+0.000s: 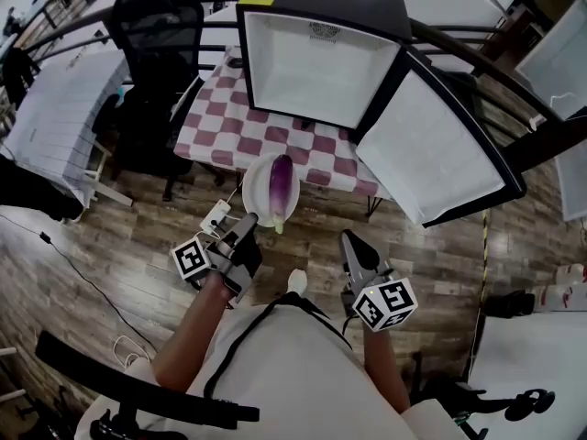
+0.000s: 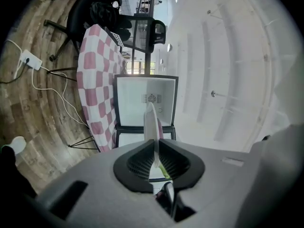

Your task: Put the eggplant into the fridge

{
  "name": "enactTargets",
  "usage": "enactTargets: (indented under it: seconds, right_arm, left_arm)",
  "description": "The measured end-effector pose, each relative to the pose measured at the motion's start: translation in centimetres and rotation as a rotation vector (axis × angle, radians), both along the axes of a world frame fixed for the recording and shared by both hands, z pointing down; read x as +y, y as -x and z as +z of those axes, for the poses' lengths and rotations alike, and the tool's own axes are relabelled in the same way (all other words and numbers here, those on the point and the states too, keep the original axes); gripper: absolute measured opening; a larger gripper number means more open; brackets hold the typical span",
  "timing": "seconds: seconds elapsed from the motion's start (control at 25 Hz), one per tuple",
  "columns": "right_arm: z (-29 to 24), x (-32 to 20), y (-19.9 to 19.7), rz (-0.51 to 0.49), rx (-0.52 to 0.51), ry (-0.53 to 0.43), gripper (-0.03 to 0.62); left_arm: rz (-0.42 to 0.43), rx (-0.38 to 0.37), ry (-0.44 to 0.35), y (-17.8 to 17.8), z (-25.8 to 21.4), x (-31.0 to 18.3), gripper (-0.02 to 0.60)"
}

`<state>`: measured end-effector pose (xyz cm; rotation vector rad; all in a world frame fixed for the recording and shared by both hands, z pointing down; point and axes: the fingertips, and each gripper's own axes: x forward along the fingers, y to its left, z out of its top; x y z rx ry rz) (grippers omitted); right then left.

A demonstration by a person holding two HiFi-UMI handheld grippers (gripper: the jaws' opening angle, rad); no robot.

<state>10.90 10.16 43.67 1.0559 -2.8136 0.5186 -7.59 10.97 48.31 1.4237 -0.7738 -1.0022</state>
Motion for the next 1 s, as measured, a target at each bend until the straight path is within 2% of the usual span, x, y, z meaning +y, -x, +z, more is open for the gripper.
enactTargets:
  seconds: [0.44,1.0]
  right_arm:
    - [1.3,-5.6,-3.6,-0.054,-0.001,0.023,0.006]
    - [2.5,-9.1,-6.0,-0.073,-0.007,0.040,0.006]
  left_arm:
    - [-0.048,-0.002,0.014,-3.6,0.5,-4.9,0.037]
    - [-0.081,-0.017,0.017,-5.1,0.6,-8.4,0.037]
